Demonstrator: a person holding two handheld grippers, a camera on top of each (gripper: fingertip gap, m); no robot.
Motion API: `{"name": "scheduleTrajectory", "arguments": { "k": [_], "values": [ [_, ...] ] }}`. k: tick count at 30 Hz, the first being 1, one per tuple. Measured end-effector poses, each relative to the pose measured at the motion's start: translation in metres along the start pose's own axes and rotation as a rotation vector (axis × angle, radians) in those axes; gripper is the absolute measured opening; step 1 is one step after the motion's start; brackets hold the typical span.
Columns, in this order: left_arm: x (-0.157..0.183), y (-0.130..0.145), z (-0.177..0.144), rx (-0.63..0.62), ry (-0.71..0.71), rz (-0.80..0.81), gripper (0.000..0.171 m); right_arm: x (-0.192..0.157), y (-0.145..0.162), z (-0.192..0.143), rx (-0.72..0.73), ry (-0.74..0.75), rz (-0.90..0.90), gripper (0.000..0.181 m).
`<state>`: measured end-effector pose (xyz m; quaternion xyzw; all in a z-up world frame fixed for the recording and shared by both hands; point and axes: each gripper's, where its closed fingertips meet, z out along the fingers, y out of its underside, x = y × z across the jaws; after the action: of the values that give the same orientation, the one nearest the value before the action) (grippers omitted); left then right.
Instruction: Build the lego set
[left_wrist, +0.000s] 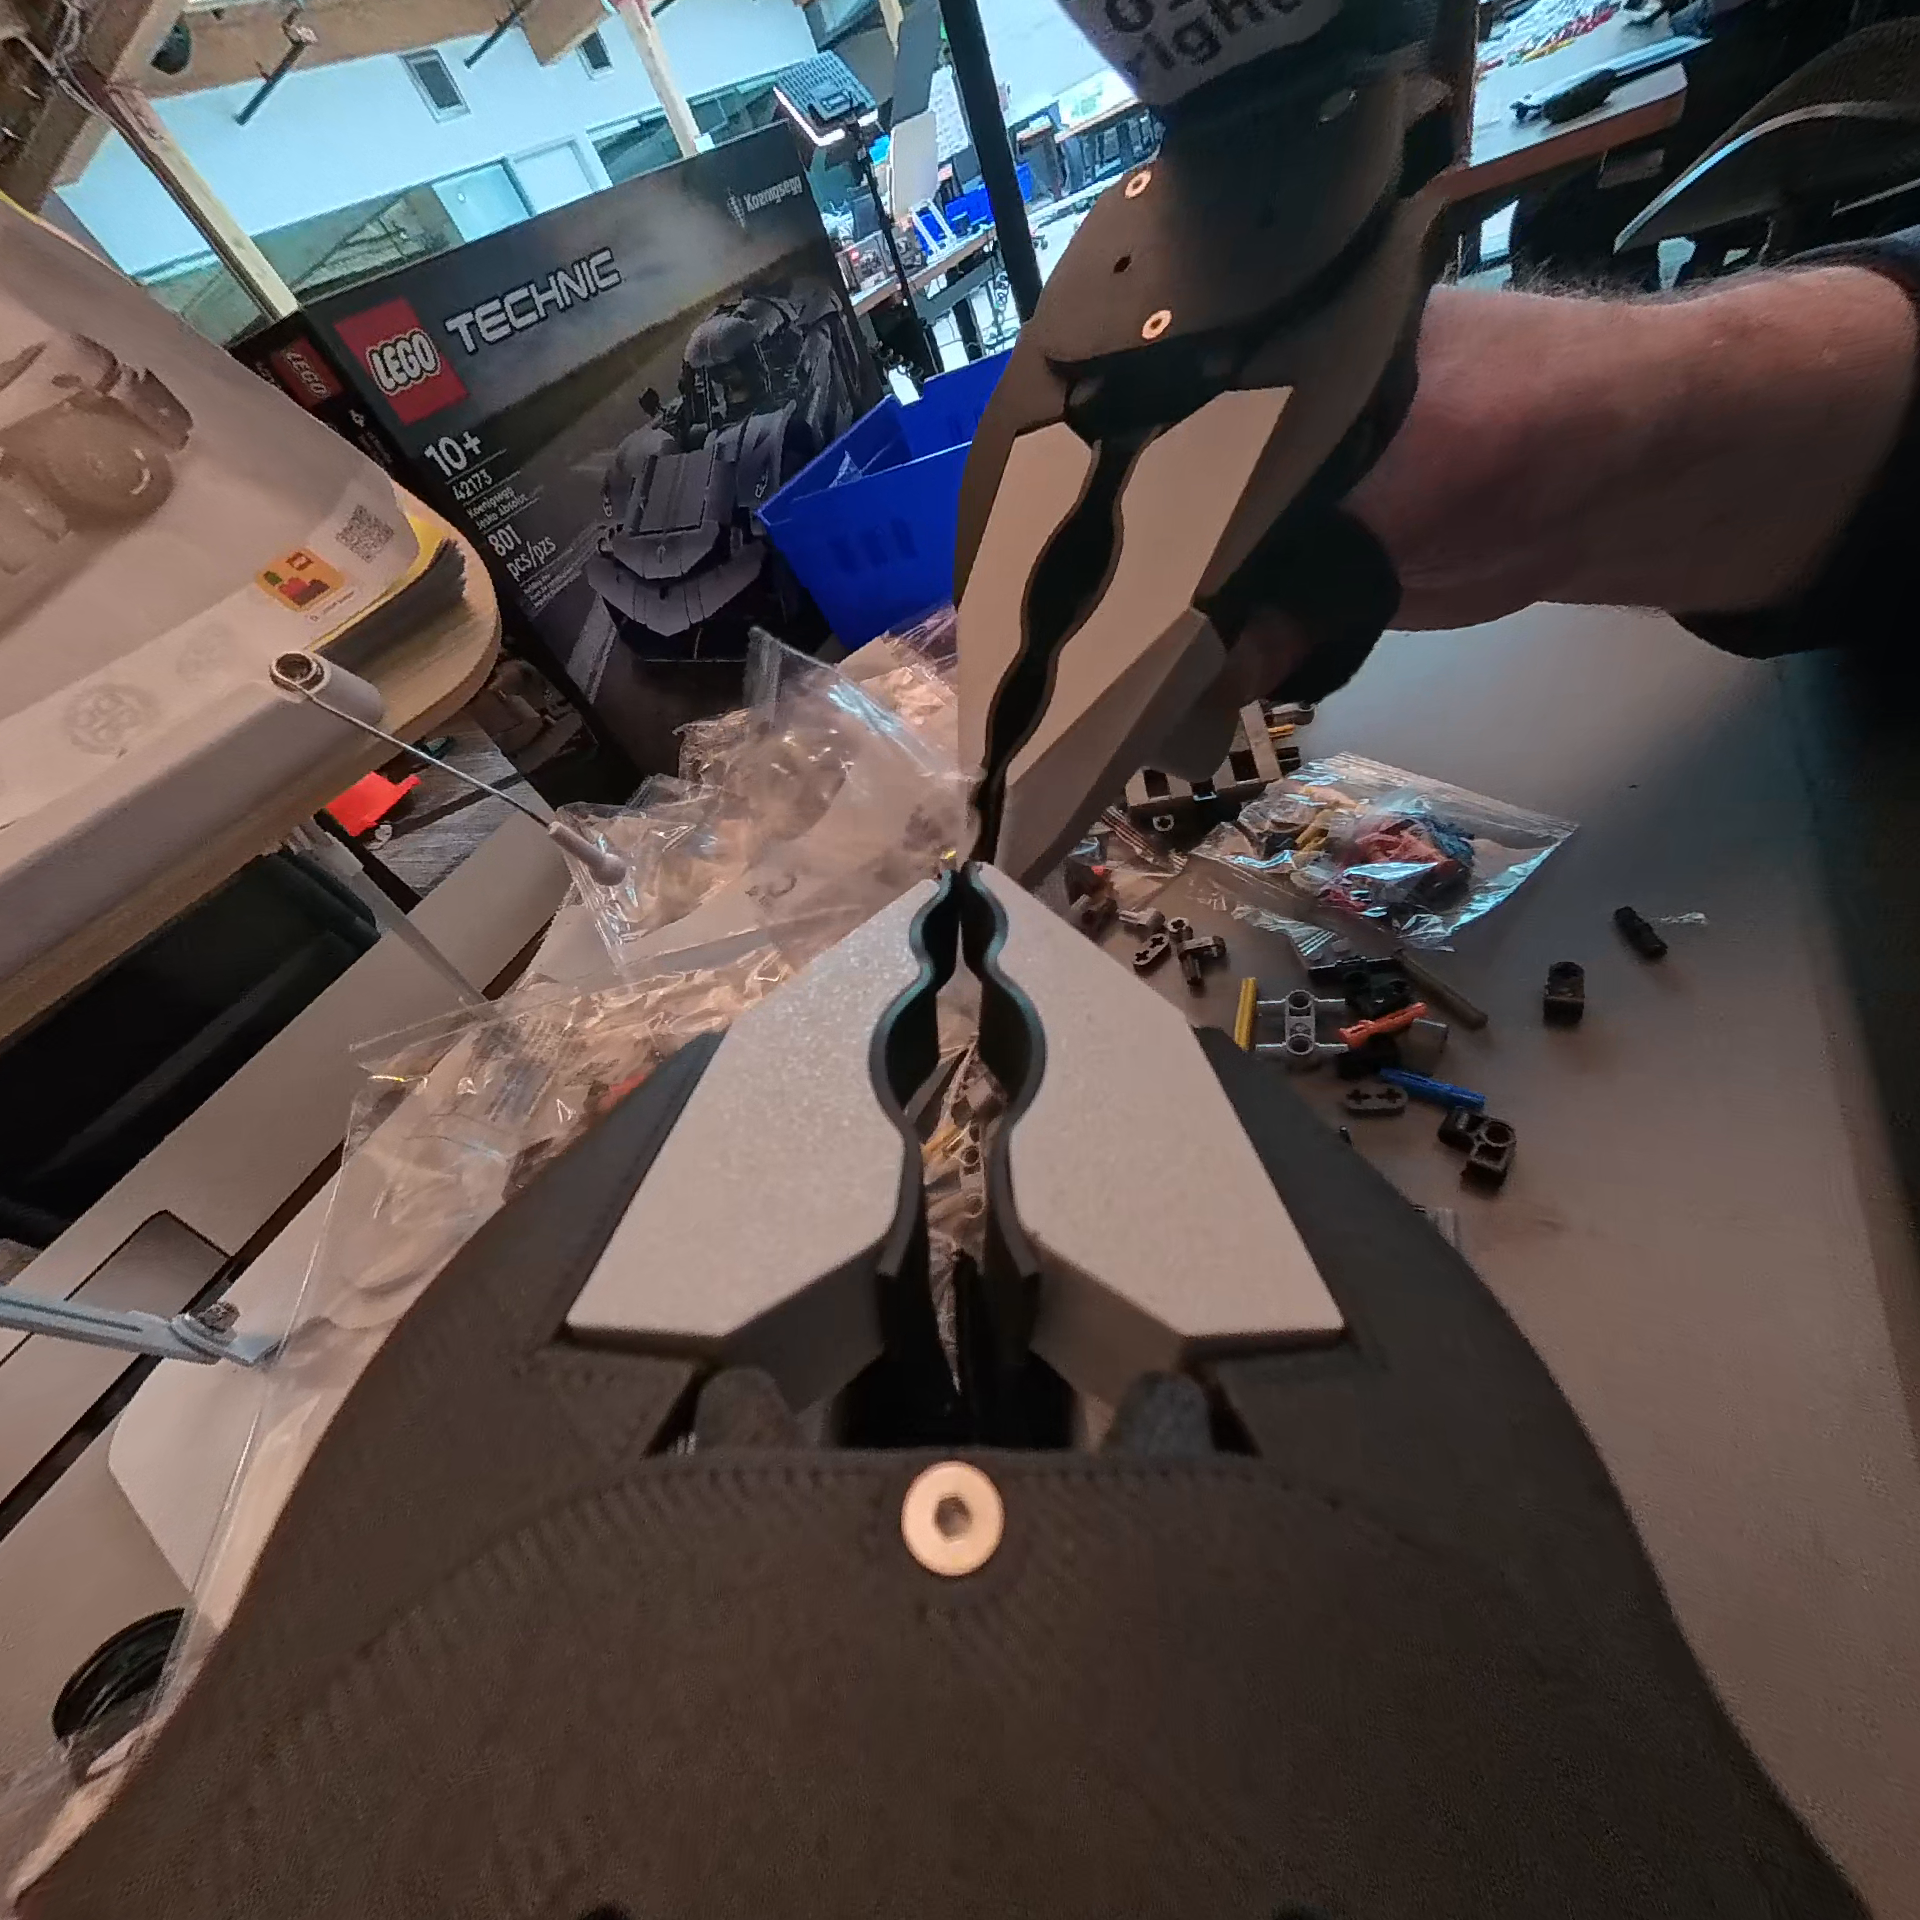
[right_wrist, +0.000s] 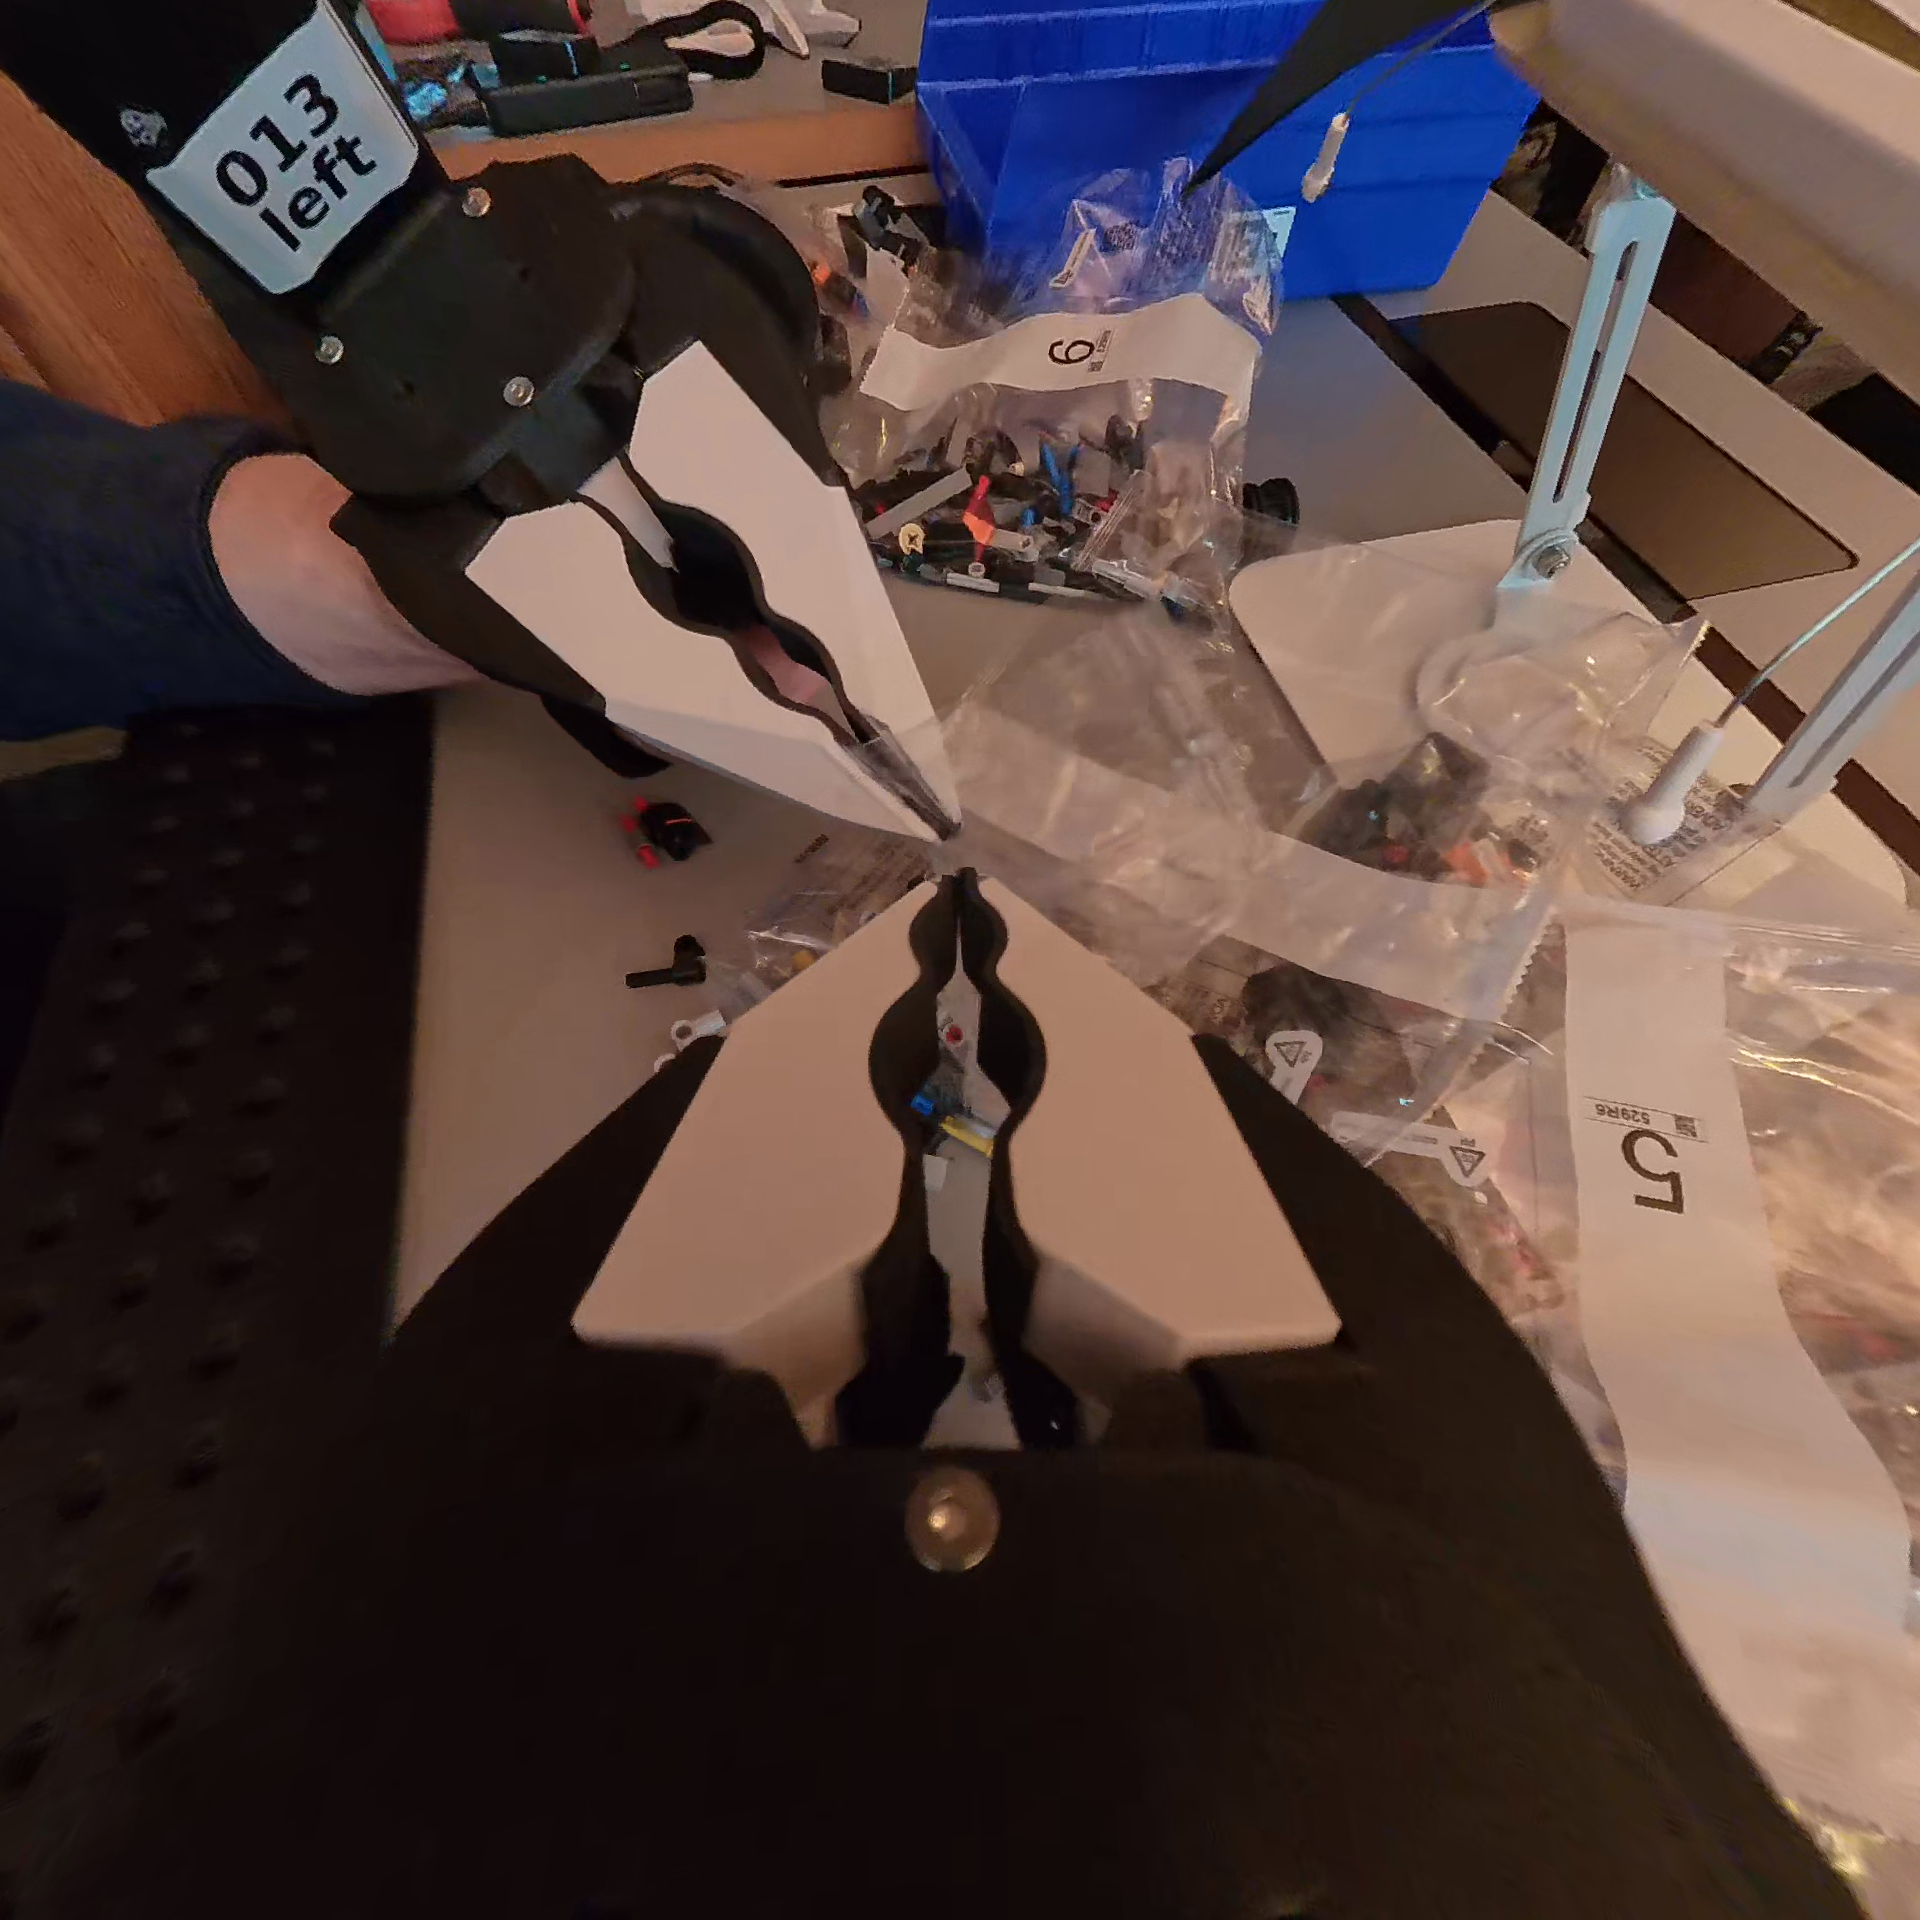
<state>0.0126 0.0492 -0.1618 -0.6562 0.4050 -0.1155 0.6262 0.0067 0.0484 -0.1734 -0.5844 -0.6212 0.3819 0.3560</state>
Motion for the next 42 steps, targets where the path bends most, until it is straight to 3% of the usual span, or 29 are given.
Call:
{"name": "scheduleTrajectory", "arguments": {
  "k": [15, 29, 42],
  "values": [
    [-0.003, -0.002, -0.002, 0.02, 0.003, -0.051, 0.0, -0.005, -0.005, -0.005, 0.033, -0.033, -0.002, 0.0],
    [-0.007, -0.006, -0.004, 0.059, 0.015, -0.14, 0.0, -0.009, -0.012, -0.002, 0.026, 0.082, -0.201, 0.0],
    [-0.012, -0.006, -0.006, 0.078, 0.005, -0.166, 0.0, -0.019, -0.006, -0.002, 0.011, -0.014, -0.184, 0.005]
  ]
}}
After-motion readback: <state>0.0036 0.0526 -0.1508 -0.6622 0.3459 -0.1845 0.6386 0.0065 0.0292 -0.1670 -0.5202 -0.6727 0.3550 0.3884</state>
